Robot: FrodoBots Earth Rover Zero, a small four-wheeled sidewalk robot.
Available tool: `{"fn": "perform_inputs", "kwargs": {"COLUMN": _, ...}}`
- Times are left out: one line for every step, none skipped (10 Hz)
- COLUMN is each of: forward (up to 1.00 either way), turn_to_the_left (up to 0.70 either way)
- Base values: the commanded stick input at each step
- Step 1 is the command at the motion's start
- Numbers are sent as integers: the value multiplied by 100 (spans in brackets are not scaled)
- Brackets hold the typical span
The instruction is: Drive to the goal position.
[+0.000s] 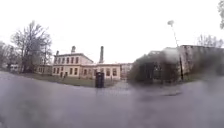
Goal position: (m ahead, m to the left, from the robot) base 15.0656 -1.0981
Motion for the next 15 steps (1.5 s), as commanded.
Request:
{"fn": "perform_inputs", "kwargs": {"forward": 85, "turn_to_the_left": 0}}
{"fn": "perform_inputs", "kwargs": {"forward": 85, "turn_to_the_left": 0}}
{"fn": "perform_inputs", "kwargs": {"forward": 85, "turn_to_the_left": 0}}
{"fn": "perform_inputs", "kwargs": {"forward": 85, "turn_to_the_left": 0}}
{"fn": "perform_inputs", "kwargs": {"forward": 85, "turn_to_the_left": 0}}
{"fn": "perform_inputs", "kwargs": {"forward": 85, "turn_to_the_left": 0}}
{"fn": "perform_inputs", "kwargs": {"forward": 85, "turn_to_the_left": 0}}
{"fn": "perform_inputs", "kwargs": {"forward": 85, "turn_to_the_left": 0}}
{"fn": "perform_inputs", "kwargs": {"forward": 85, "turn_to_the_left": 0}}
{"fn": "perform_inputs", "kwargs": {"forward": 85, "turn_to_the_left": 0}}
{"fn": "perform_inputs", "kwargs": {"forward": 85, "turn_to_the_left": -16}}
{"fn": "perform_inputs", "kwargs": {"forward": 85, "turn_to_the_left": -34}}
{"fn": "perform_inputs", "kwargs": {"forward": 85, "turn_to_the_left": -34}}
{"fn": "perform_inputs", "kwargs": {"forward": 85, "turn_to_the_left": -34}}
{"fn": "perform_inputs", "kwargs": {"forward": 85, "turn_to_the_left": -12}}
